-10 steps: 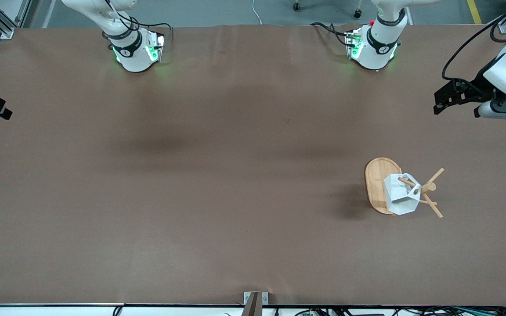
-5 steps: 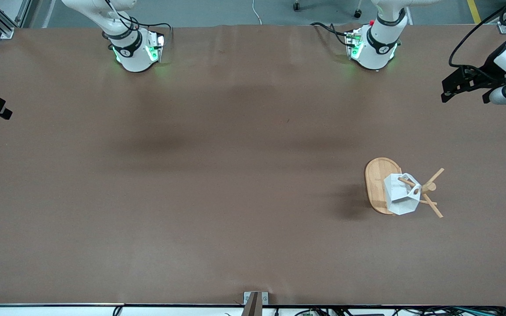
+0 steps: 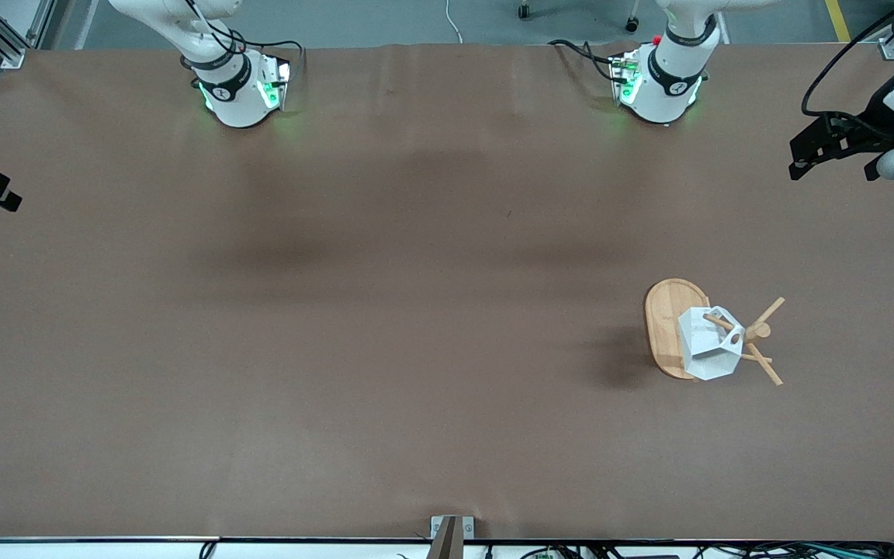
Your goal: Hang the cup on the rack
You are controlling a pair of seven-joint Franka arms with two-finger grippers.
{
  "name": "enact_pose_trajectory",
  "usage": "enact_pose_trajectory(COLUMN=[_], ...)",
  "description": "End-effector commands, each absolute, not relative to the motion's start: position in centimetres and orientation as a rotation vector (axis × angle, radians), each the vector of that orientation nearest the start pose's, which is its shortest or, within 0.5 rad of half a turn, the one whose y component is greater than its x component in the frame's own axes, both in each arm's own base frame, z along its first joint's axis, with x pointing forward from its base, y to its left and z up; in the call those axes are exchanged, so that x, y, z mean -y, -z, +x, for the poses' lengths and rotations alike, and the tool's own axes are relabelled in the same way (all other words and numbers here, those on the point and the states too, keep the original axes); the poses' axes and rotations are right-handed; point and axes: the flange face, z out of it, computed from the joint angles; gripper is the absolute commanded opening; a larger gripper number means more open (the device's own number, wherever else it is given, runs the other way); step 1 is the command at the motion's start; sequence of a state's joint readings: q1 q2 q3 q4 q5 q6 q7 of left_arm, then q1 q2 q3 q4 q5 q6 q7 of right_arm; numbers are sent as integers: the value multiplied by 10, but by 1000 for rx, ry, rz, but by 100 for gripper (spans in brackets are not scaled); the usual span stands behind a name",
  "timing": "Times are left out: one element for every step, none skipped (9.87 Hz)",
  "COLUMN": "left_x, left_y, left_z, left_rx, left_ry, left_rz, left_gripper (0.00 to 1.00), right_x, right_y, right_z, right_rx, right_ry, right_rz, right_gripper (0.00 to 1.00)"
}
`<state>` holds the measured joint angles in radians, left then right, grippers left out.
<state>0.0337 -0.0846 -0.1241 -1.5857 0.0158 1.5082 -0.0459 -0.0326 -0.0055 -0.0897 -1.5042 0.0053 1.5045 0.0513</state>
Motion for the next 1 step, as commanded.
enact_pose_trajectory(left_x=[49], left_y=[-646], left_z=[520], left_rx=[-67], left_ry=[-39], left_rz=[-3098], left_gripper=[100], right_x=[67], right_y=[-655], right_z=[537], right_rx=[-260], right_ry=[16], right_rz=[-3141], right_gripper=[100])
